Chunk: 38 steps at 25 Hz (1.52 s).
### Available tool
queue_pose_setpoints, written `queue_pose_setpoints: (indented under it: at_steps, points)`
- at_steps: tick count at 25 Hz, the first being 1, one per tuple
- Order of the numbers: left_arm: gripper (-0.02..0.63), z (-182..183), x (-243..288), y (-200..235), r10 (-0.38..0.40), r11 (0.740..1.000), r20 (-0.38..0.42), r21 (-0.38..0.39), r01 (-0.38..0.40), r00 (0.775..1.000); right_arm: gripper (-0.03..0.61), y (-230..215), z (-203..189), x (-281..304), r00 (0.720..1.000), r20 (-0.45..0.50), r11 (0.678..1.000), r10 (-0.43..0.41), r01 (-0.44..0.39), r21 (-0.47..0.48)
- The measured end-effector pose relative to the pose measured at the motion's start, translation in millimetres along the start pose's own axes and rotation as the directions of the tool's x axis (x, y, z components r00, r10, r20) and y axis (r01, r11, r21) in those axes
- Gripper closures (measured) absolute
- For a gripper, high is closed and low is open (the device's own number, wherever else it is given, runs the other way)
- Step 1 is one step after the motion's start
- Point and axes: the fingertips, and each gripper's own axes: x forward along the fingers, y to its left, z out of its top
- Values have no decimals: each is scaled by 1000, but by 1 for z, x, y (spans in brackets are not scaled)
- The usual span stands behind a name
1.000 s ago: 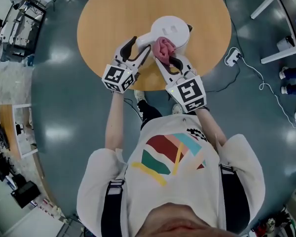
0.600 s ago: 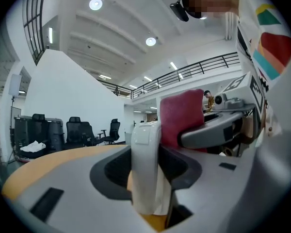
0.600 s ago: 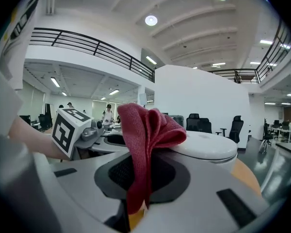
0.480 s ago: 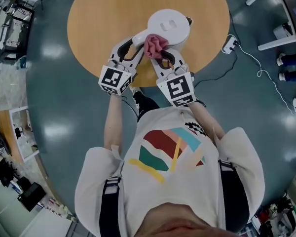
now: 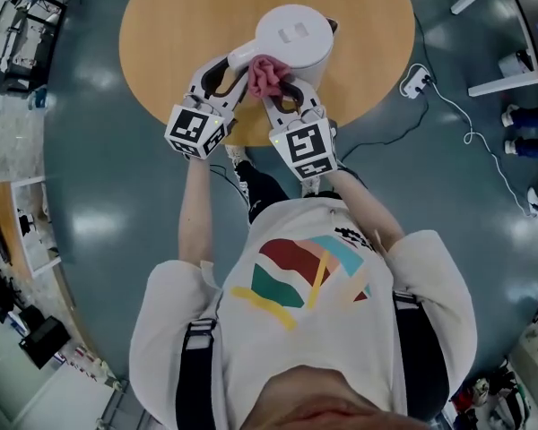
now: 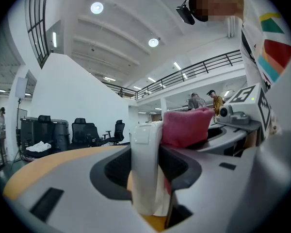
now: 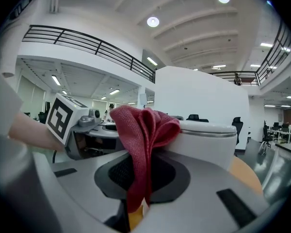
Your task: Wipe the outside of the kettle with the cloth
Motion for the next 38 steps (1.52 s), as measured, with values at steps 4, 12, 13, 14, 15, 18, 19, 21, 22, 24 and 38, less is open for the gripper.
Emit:
queue_pose_setpoints:
  at_steps: [4,12,13,14,15,18,19,21,22,24,38]
  points:
    - [411,-1,-1,-2,18,1000,-14,-2,-18,1000,531,1,-12,0,1000,-7,1000,20,-20,18]
    - [412,1,-5,-2,42,999,-15,5,-42,999,531,-4,-11,-7,1000,23,1000,7,-7,-2]
    - [412,2,-5,-1,43,999,-16,4,-43,999,531,-7,-12,-9,1000,20,1000,3,-3,-2]
    - [413,2,-4,0,44,999,-17,3,-44,999,531,-11,-13,-12,1000,18,1000,0,0,2]
    - [411,3,-3,1,45,999,-19,3,-45,999,531,-15,-14,-14,1000,16,1000,-3,3,7]
    - [413,4,-2,4,42,999,-27,5,-42,999,531,-24,-14,-22,1000,20,1000,-9,9,11]
    - [413,4,-2,4,39,999,-30,6,-39,999,531,-27,-14,-25,1000,21,1000,-10,10,11]
    - [413,4,-2,4,35,999,-36,6,-35,999,531,-33,-14,-30,1000,21,1000,-6,6,14]
    - [413,5,-2,3,34,999,-37,5,-34,999,531,-35,-14,-33,1000,21,1000,-2,2,16]
    - [413,5,-1,3,33,999,-39,6,-32,999,531,-41,-15,-37,1000,24,1000,0,0,22]
    - [414,-1,2,8,-10,1000,-41,3,11,999,531,-92,-37,-54,995,12,992,-104,102,78]
